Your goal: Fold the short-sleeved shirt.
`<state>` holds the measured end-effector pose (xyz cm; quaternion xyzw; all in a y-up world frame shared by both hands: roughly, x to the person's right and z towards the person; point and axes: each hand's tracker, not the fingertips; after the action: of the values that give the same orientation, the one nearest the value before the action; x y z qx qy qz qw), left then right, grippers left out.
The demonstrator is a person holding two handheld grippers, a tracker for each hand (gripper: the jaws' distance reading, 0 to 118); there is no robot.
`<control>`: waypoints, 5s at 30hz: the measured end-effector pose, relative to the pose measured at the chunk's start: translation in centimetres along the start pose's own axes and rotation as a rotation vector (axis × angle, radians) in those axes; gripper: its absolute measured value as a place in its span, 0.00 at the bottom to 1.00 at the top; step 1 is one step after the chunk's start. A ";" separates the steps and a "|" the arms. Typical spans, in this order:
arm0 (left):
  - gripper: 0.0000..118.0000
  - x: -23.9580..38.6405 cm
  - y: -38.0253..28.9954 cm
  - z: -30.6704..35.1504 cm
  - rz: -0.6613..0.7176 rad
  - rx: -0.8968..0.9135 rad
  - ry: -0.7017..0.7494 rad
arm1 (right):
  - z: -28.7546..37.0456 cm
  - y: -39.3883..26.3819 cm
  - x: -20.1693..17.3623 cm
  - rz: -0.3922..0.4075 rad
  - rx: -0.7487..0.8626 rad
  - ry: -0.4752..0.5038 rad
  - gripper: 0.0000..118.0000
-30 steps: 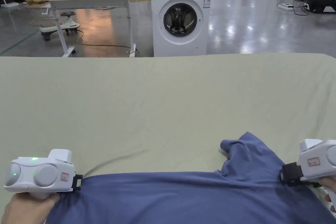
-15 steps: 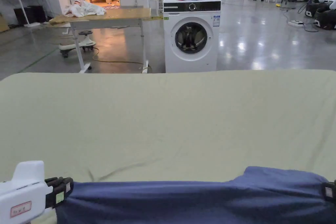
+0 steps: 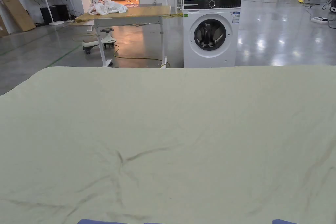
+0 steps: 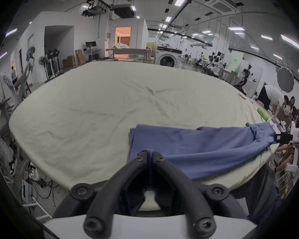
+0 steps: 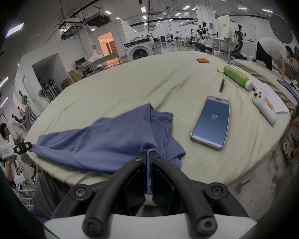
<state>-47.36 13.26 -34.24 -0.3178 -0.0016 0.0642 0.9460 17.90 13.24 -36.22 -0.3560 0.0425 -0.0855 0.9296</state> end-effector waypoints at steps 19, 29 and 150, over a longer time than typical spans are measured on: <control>0.72 7.7 5.2 11.9 -0.061 0.510 0.026 | 6.5 3.3 -7.3 -0.034 0.411 0.131 0.68; 0.00 10.3 5.4 12.0 -0.096 0.528 -0.017 | 6.5 2.7 -12.6 0.185 0.358 0.192 0.00; 0.03 2.4 -1.7 -12.6 0.865 -0.130 -0.578 | 5.2 -2.0 -7.7 -0.174 0.200 0.175 0.00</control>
<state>-44.21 4.63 -43.41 -0.3167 -0.1350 0.5337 0.7724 10.76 16.61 -30.89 -0.2553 0.0838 -0.2002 0.9422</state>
